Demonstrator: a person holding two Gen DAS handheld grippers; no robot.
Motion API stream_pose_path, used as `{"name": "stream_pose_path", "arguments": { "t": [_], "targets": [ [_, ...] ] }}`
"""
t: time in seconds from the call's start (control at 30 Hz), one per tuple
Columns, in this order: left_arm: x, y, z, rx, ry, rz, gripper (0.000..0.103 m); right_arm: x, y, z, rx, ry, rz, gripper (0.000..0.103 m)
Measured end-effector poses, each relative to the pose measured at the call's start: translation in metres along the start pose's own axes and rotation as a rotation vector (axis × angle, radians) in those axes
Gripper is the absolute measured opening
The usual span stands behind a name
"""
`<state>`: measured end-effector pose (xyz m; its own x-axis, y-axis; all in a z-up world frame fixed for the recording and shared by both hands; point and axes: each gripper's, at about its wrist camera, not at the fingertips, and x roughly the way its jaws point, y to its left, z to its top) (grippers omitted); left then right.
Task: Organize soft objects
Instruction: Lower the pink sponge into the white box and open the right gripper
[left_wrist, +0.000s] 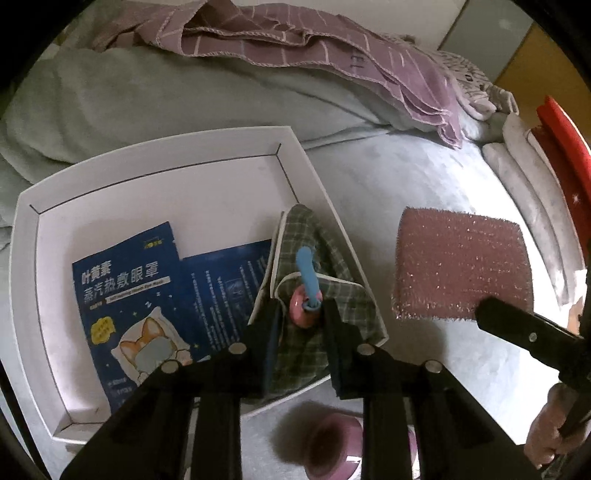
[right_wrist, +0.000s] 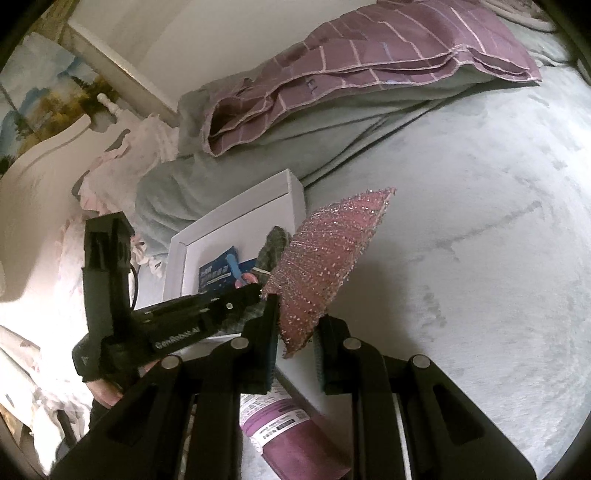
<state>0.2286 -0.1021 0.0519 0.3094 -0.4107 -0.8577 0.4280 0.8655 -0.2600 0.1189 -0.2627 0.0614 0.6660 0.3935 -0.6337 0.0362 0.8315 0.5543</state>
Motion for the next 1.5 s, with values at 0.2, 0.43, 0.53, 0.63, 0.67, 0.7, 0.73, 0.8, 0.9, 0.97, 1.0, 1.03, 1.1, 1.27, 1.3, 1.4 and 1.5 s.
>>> {"name": "stream_pose_path", "arguments": {
  "t": [0.2, 0.43, 0.53, 0.63, 0.67, 0.7, 0.73, 0.8, 0.9, 0.97, 1.0, 1.03, 1.1, 1.27, 1.3, 1.4, 1.5],
  "targets": [
    [-0.024, -0.005, -0.010, -0.054, -0.089, 0.059, 0.025, 0.007, 0.013, -0.003, -0.042, 0.019, -0.012, 0.019],
    [-0.072, 0.018, -0.046, -0.134, -0.199, 0.190, 0.026, 0.010, 0.034, -0.006, -0.095, 0.017, -0.050, 0.019],
    [-0.085, 0.041, -0.062, -0.200, -0.211, 0.164, 0.026, 0.011, 0.050, -0.008, -0.135, 0.011, -0.032, 0.019],
    [-0.100, 0.062, -0.077, -0.232, -0.232, 0.172, 0.025, 0.012, 0.065, -0.011, -0.170, 0.005, 0.007, 0.019],
    [-0.107, 0.069, -0.080, -0.237, -0.238, 0.187, 0.026, 0.014, 0.069, -0.012, -0.178, 0.007, 0.017, 0.019],
    [-0.111, 0.074, -0.079, -0.241, -0.233, 0.198, 0.026, 0.017, 0.072, -0.013, -0.186, 0.011, 0.027, 0.019],
    [-0.116, 0.082, -0.080, -0.256, -0.227, 0.211, 0.026, 0.021, 0.077, -0.014, -0.196, 0.018, 0.041, 0.019],
    [-0.130, 0.103, -0.085, -0.302, -0.252, 0.233, 0.026, 0.033, 0.086, -0.017, -0.196, 0.039, 0.049, 0.019],
    [-0.139, 0.135, -0.097, -0.339, -0.263, 0.291, 0.025, 0.057, 0.106, -0.021, -0.193, 0.068, 0.044, 0.019],
    [-0.139, 0.158, -0.104, -0.390, -0.258, 0.295, 0.025, 0.073, 0.119, -0.019, -0.179, 0.098, 0.041, 0.019],
    [-0.138, 0.166, -0.106, -0.408, -0.252, 0.271, 0.025, 0.083, 0.129, -0.018, -0.179, 0.127, 0.059, 0.019],
    [-0.136, 0.174, -0.110, -0.424, -0.245, 0.238, 0.025, 0.096, 0.141, -0.017, -0.198, 0.179, 0.087, 0.019],
    [-0.131, 0.187, -0.115, -0.442, -0.226, 0.198, 0.025, 0.123, 0.165, -0.017, -0.266, 0.290, 0.111, 0.019],
    [-0.124, 0.205, -0.125, -0.473, -0.221, 0.140, 0.025, 0.174, 0.194, -0.027, -0.464, 0.497, 0.003, 0.019],
    [-0.124, 0.207, -0.126, -0.473, -0.222, 0.132, 0.025, 0.182, 0.197, -0.027, -0.510, 0.537, -0.022, 0.019],
    [-0.120, 0.208, -0.126, -0.466, -0.217, 0.149, 0.025, 0.190, 0.205, -0.022, -0.608, 0.622, -0.011, 0.019],
    [-0.116, 0.207, -0.125, -0.454, -0.210, 0.132, 0.025, 0.200, 0.208, -0.010, -0.622, 0.719, 0.035, 0.019]
  ]
}}
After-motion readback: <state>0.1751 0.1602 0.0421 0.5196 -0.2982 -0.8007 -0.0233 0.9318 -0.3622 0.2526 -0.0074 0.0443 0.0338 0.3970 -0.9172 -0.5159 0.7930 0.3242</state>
